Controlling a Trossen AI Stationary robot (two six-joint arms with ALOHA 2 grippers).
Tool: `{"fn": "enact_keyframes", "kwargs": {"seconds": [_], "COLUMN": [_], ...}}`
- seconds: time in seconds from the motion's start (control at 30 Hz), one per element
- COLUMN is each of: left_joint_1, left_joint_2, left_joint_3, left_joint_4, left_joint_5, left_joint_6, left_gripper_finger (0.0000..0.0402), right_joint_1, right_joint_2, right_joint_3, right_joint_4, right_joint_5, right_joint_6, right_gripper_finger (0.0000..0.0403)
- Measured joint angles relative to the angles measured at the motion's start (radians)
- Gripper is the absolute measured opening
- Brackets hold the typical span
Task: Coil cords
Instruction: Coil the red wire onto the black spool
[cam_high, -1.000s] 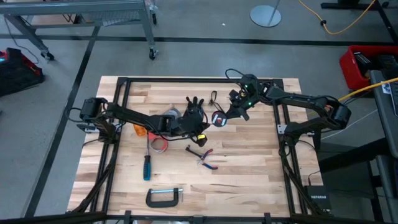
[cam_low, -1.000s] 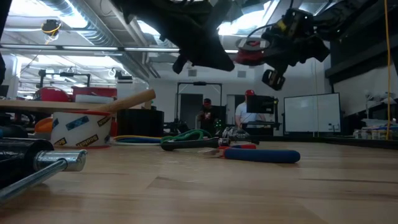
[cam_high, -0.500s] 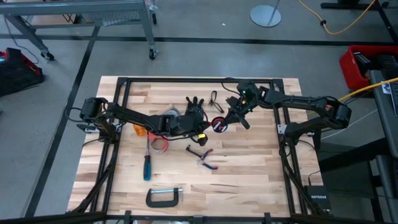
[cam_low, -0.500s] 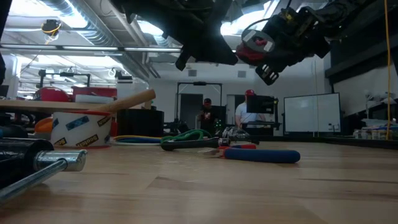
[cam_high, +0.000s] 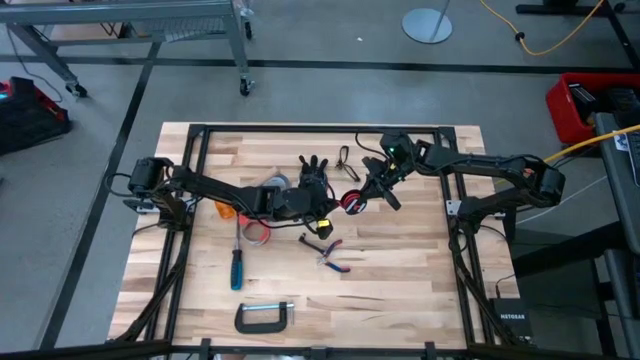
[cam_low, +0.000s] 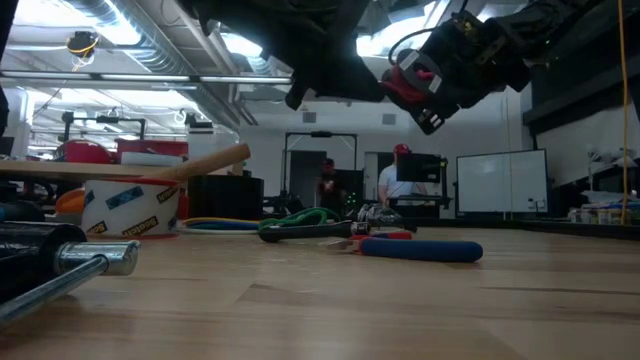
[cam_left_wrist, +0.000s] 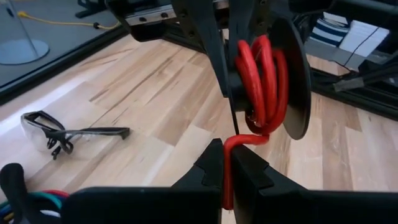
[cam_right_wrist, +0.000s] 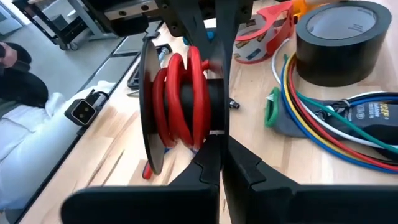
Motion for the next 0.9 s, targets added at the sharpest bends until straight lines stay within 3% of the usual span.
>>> {"fn": "enact_keyframes", "kwargs": {"seconds": [0.4,0.9], "left_joint_1": [0.0,0.002], "left_joint_2": [0.0,0.0], "left_joint_3": [0.001,0.001], "left_joint_4": [0.006,0.008], "left_joint_5": [0.055,0.096], "left_joint_6": [0.104,0.143], "left_gripper_finger": [0.0,0.0042], "right_joint_1": [0.0,0.0], "right_joint_2": [0.001,0.001], "right_joint_3": [-0.001,-0.001], "right_joint_4": [0.001,0.002], "right_joint_5": [0.015,0.015], "right_joint_6": [-0.001,0.002], "right_gripper_finger": [0.0005,0.0005]}}
